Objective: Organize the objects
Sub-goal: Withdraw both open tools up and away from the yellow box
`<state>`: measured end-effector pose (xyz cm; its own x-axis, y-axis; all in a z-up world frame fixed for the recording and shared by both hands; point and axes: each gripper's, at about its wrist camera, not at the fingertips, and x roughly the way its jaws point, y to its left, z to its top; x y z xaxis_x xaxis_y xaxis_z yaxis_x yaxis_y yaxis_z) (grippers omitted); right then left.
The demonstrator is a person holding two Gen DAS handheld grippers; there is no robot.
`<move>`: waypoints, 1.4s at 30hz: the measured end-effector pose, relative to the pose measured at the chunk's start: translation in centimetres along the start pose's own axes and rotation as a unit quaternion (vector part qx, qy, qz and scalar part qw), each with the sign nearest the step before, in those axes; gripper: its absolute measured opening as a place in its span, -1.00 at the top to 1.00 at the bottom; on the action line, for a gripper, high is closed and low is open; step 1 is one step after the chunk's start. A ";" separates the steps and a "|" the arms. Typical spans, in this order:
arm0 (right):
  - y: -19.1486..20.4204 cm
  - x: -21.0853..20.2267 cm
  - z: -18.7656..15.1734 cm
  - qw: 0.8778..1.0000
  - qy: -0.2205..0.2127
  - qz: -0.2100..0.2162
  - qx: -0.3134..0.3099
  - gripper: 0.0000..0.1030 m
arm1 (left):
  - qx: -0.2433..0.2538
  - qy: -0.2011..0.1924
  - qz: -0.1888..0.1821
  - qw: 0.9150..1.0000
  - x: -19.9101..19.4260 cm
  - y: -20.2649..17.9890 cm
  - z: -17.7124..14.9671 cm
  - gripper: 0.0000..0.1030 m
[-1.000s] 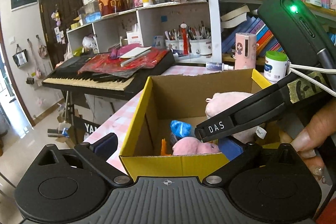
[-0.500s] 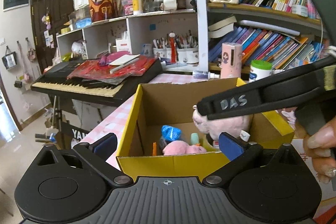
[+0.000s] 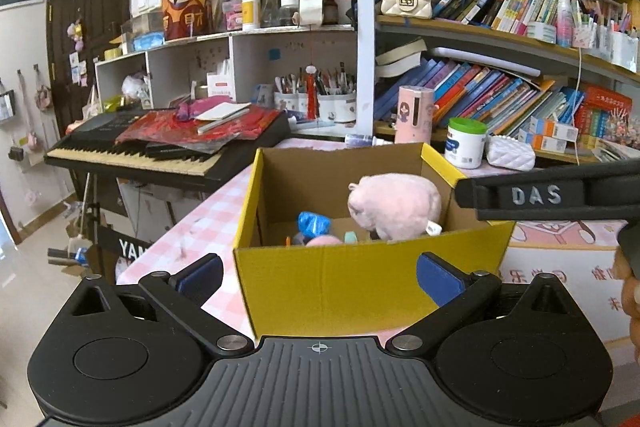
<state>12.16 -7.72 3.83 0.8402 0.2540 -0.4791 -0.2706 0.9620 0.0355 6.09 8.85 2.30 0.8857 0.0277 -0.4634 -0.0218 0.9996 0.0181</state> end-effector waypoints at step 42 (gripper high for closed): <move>-2.6 -12.2 -11.5 0.968 0.072 -0.227 0.084 -1.00 | 0.082 0.035 -0.079 0.993 -5.2 -6.0 -3.9 -1.00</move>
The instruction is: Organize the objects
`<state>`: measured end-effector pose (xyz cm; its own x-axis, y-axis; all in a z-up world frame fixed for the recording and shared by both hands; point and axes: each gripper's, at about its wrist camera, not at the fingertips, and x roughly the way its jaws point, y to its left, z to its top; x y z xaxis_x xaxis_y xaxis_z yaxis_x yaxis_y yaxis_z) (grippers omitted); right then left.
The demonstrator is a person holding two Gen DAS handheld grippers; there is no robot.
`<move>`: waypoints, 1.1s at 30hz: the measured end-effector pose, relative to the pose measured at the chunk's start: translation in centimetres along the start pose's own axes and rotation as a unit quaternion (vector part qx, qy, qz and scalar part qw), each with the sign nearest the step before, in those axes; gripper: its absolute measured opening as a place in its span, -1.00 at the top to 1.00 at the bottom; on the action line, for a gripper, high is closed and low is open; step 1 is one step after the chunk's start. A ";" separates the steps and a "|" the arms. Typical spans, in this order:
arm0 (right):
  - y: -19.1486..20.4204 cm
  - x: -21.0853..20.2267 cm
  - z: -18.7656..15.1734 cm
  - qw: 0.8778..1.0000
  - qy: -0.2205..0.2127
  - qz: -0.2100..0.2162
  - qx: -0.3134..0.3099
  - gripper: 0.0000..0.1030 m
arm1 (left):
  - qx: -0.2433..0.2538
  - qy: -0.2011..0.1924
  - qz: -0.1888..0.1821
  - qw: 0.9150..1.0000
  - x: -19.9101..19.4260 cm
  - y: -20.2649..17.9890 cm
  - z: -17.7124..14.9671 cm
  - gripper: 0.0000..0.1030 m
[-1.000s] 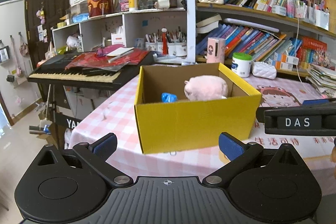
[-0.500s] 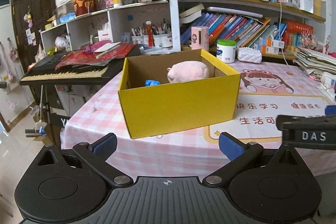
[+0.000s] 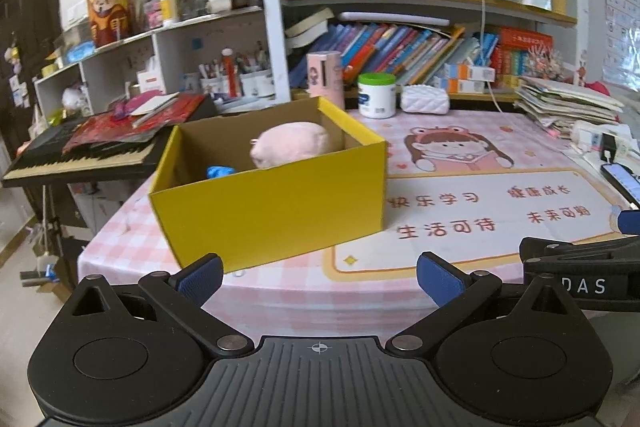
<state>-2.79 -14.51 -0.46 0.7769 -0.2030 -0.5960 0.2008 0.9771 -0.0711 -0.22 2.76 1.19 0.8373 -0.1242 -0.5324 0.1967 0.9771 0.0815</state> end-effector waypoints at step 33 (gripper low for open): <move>-1.9 1.6 -0.8 0.998 0.043 -0.051 0.001 -1.00 | -0.006 0.049 0.074 0.996 1.8 -3.3 0.5 -1.00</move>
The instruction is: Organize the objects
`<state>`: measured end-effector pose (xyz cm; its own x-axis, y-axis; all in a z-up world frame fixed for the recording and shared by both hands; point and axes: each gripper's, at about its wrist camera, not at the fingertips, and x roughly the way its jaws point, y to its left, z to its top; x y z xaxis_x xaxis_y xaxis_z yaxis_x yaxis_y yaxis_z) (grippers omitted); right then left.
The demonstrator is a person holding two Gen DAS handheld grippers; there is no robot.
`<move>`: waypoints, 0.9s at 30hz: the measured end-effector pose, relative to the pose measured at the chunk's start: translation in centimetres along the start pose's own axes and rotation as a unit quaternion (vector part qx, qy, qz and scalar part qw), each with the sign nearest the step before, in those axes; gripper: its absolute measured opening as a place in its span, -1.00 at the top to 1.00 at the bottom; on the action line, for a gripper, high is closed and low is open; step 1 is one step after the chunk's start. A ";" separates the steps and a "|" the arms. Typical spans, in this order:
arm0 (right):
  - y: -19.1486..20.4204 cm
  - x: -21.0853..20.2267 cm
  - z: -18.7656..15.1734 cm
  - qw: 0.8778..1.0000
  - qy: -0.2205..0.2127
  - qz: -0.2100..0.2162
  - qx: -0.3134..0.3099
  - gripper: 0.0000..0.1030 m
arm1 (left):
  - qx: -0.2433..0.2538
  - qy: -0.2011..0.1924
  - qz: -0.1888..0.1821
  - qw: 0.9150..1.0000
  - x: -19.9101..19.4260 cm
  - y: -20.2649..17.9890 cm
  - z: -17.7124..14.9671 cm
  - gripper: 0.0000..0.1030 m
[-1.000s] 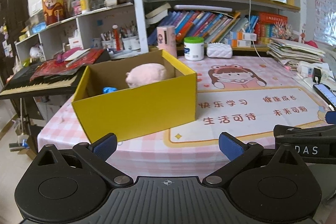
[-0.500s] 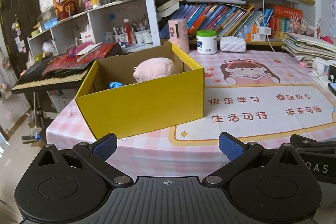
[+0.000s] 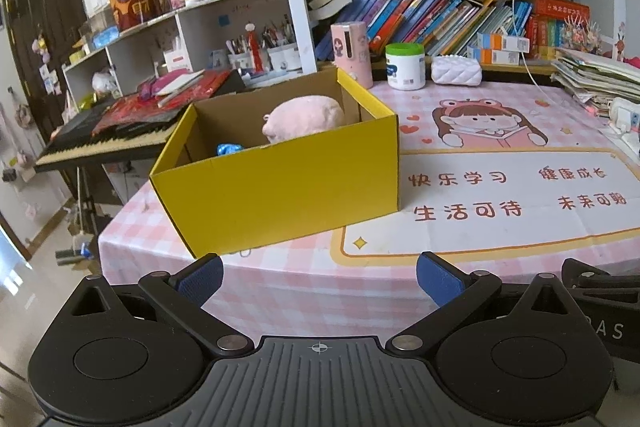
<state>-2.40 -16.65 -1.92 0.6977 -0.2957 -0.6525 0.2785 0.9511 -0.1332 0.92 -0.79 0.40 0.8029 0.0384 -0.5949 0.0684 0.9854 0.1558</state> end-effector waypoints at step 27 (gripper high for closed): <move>-0.1 -0.8 -0.6 1.000 0.001 0.010 -0.010 -1.00 | -0.016 0.023 0.010 1.000 -0.5 0.2 -0.6 -1.00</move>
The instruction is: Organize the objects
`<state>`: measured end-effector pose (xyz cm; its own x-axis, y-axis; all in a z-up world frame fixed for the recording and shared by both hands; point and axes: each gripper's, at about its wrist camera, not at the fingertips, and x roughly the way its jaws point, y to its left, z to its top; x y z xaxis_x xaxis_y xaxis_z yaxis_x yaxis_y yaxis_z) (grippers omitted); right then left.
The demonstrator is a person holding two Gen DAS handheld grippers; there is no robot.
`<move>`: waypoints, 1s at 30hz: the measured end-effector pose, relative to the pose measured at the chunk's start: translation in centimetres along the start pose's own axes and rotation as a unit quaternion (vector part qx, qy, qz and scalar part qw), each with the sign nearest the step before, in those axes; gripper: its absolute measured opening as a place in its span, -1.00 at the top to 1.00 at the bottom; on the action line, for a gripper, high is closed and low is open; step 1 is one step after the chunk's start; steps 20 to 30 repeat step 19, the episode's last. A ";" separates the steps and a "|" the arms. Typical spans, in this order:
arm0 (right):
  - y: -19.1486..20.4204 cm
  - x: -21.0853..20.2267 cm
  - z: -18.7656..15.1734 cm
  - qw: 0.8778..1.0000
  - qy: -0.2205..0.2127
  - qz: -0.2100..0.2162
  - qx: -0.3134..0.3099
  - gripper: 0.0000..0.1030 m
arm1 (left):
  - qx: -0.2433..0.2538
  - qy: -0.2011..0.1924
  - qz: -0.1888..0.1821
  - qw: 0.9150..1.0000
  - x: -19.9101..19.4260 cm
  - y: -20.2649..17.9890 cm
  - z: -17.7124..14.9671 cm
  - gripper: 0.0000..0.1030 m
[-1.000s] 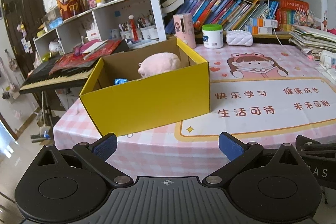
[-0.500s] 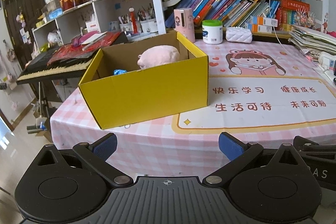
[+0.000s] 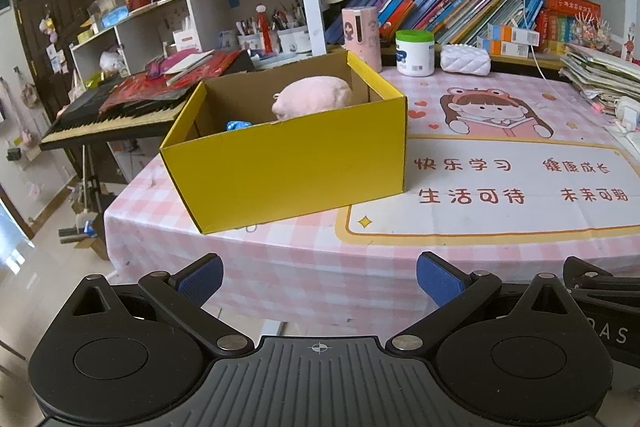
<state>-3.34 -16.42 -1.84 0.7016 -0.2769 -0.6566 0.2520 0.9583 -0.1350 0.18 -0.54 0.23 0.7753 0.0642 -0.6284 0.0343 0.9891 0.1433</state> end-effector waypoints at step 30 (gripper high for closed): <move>0.0 0.0 0.1 1.000 -0.001 0.003 0.000 -1.00 | -0.001 -0.007 -0.001 1.000 0.1 0.0 0.2 -1.00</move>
